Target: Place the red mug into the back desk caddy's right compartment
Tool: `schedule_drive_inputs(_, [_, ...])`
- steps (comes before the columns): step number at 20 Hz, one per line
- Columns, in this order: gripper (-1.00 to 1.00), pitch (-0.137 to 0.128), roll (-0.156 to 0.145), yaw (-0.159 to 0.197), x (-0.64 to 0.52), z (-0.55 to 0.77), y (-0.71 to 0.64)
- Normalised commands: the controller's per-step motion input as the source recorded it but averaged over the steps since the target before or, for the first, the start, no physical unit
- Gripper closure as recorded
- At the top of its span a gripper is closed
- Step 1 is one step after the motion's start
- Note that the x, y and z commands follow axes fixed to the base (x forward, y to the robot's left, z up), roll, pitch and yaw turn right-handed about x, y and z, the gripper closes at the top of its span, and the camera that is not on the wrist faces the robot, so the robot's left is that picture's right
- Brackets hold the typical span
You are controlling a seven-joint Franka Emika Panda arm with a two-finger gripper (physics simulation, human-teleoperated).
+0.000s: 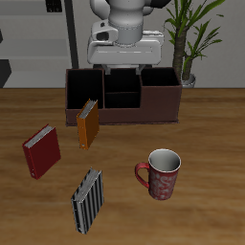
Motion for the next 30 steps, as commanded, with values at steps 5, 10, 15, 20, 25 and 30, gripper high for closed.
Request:
schedule_drive_inputs(5, [-1.00,0.037,-0.005,-0.026,0.02,0.02,0.09])
schedule_drive_inputs(10, [-1.00,0.009,-0.015,-0.012,0.10,0.02,0.13])
schedule_drive_inputs(15, [-1.00,-0.024,-0.004,0.030,0.18,0.05,0.41])
schedule_drive_inputs(20, [-1.00,-0.019,0.012,0.002,0.28,-0.02,0.52])
schedule_drive_inputs(25, [-1.00,-0.015,-0.005,0.018,0.26,0.05,0.44])
schedule_drive_inputs(30, [-1.00,-0.014,-0.014,-0.034,0.40,0.07,0.35])
